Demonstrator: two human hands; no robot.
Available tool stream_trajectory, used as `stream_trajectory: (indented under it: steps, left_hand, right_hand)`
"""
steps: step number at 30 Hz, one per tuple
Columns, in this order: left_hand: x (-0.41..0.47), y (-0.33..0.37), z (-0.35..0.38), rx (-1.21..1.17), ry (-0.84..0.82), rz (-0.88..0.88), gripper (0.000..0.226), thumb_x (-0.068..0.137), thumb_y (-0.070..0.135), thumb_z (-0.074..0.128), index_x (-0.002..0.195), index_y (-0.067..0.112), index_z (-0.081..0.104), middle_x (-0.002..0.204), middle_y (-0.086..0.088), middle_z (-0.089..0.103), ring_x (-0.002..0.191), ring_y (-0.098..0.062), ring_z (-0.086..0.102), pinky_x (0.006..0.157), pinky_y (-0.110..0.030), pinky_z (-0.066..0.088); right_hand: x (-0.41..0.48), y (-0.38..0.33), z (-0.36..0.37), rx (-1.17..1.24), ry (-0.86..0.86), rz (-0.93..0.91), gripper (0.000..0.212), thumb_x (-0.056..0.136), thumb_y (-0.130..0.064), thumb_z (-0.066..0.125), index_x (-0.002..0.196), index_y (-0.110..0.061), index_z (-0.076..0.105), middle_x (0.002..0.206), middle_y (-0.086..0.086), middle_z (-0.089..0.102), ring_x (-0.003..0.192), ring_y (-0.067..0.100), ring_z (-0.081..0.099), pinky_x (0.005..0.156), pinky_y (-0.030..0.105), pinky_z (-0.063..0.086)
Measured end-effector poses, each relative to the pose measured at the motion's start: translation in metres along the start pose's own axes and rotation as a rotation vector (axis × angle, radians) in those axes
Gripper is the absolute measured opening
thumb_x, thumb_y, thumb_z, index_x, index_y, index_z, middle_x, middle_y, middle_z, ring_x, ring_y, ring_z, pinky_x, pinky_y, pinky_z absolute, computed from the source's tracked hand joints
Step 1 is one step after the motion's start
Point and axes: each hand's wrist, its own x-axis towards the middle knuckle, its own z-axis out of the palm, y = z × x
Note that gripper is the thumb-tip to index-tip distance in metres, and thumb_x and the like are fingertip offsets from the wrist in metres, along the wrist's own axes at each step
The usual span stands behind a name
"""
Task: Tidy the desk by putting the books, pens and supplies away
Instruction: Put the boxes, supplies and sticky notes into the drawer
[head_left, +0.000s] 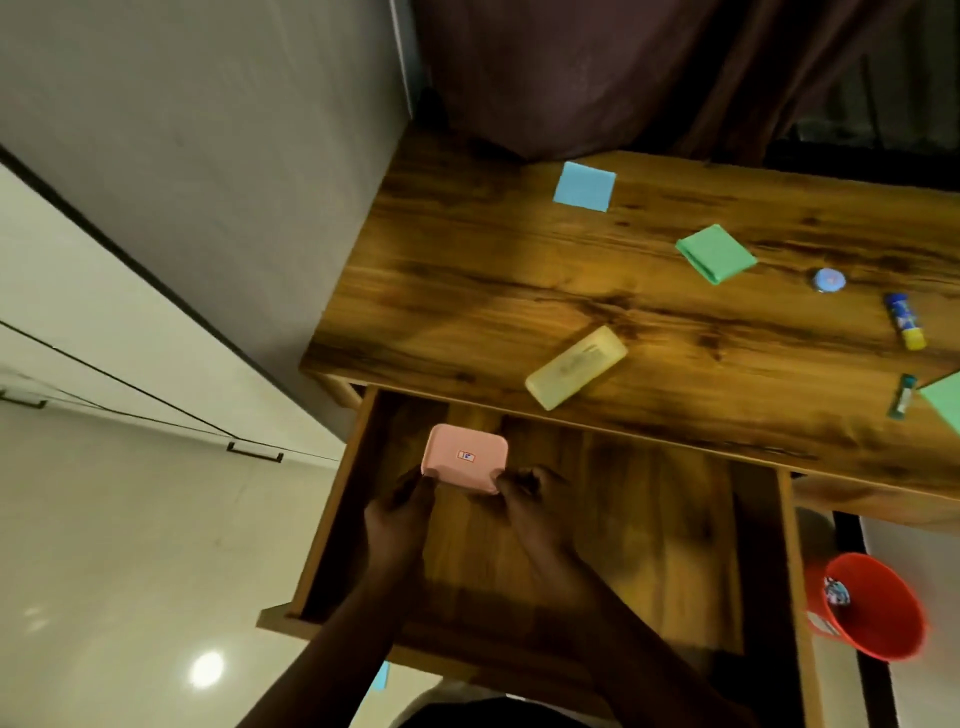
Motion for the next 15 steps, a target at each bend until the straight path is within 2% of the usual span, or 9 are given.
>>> stream_trajectory:
  steps: [2,5,15]
  left_hand:
    - [0.016,-0.001,-0.006,-0.044,0.010,-0.063,0.021,0.097,0.032,0.065,0.113,0.022,0.073,0.103,-0.002,0.078,0.099,-0.024,0.075,0.085,-0.046,0.061]
    - [0.036,-0.002,-0.013,-0.098,0.034,-0.118,0.021,0.098,0.035,0.063,0.113,0.024,0.073,0.103,-0.002,0.078,0.100,-0.025,0.075,0.088,-0.050,0.060]
    - [0.065,0.006,-0.016,-0.143,0.121,-0.099,0.031,0.101,0.037,0.058,0.126,0.021,0.065,0.116,-0.002,0.073,0.106,-0.024,0.070,0.097,-0.051,0.057]
  right_hand:
    - [0.010,-0.006,0.021,-0.054,0.056,-0.013,0.020,0.094,-0.034,0.071,0.104,-0.018,0.063,0.096,-0.009,0.063,0.083,0.000,0.060,0.056,0.012,0.039]
    - [0.021,-0.012,0.050,-0.069,0.114,-0.015,0.025,0.091,-0.033,0.075,0.105,-0.014,0.069,0.099,-0.005,0.065,0.090,0.009,0.062,0.058,0.016,0.042]
    - [0.036,-0.023,0.090,-0.038,0.123,-0.009,0.020,0.091,-0.030,0.075,0.103,-0.014,0.071,0.104,0.000,0.072,0.085,0.008,0.064,0.059,0.017,0.045]
